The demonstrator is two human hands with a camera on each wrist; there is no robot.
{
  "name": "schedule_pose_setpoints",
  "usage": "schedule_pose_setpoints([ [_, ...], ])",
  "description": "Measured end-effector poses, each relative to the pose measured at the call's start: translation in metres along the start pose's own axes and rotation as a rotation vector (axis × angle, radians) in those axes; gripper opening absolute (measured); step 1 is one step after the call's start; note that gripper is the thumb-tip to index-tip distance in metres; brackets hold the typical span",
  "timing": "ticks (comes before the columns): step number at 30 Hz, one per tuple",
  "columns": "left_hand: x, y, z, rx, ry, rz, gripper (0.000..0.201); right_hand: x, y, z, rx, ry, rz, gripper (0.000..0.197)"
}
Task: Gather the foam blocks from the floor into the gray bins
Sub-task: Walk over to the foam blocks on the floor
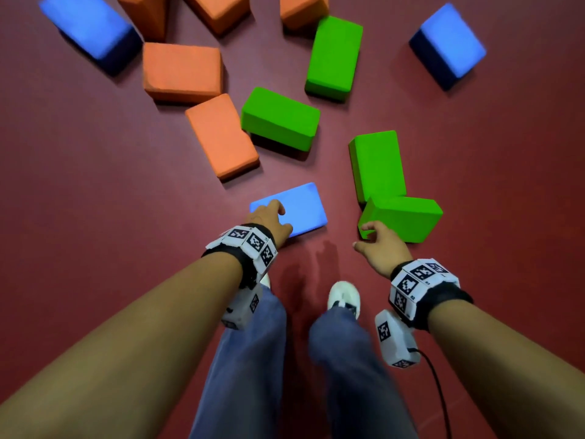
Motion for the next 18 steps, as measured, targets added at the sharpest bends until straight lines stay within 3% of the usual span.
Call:
schedule_pose_setpoints([
  [6, 0.047, -0.018, 0.089, -0.021, -0.026, 0.158, 0.053, -0.002, -0.042, 0.1, -0.014, 0.048, -0.146, 0.056],
  [12, 0.093, -0.012, 0.166, -0.129, -0.054, 0.227, 0.067, -0.002, -0.08, 0.202, -0.055, 0.038, -0.286, 0.075],
  [18, 0.11, -0.004, 0.23, -0.159, -0.124, 0.268, 0.078, -0.014, -0.107, 0.273, -0.049, 0.021, -0.516, 0.087],
])
Point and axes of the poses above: each hand's wrist, its own z-axis towards the middle knuckle, its own x-axis out of the palm, y = z × x, the point moved 7 cm from there along z, towards the middle knuckle, and after that the axes turned 5 degrees about z, right-handed, at the moved point
